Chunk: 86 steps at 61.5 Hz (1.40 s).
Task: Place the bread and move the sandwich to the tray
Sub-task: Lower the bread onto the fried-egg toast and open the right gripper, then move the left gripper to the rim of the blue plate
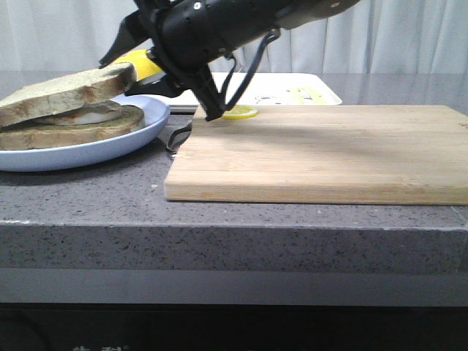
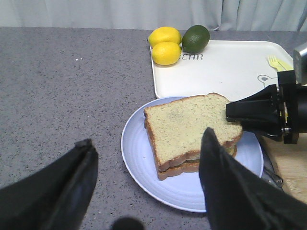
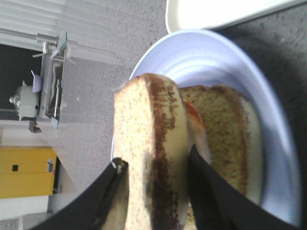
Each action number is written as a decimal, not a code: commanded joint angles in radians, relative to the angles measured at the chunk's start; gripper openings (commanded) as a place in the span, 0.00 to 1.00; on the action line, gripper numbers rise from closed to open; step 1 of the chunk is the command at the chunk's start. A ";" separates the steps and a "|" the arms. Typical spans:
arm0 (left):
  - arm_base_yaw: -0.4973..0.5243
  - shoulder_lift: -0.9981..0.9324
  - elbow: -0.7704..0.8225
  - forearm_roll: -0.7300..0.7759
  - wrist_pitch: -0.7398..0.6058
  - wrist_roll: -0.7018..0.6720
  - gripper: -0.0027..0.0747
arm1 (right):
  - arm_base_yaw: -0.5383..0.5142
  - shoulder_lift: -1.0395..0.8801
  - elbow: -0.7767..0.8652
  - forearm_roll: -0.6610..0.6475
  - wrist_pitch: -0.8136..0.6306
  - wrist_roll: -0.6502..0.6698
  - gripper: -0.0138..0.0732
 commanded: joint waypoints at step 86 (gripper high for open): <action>0.000 0.010 -0.027 -0.026 -0.075 -0.006 0.63 | -0.155 -1.230 0.434 -1.381 0.340 0.424 0.53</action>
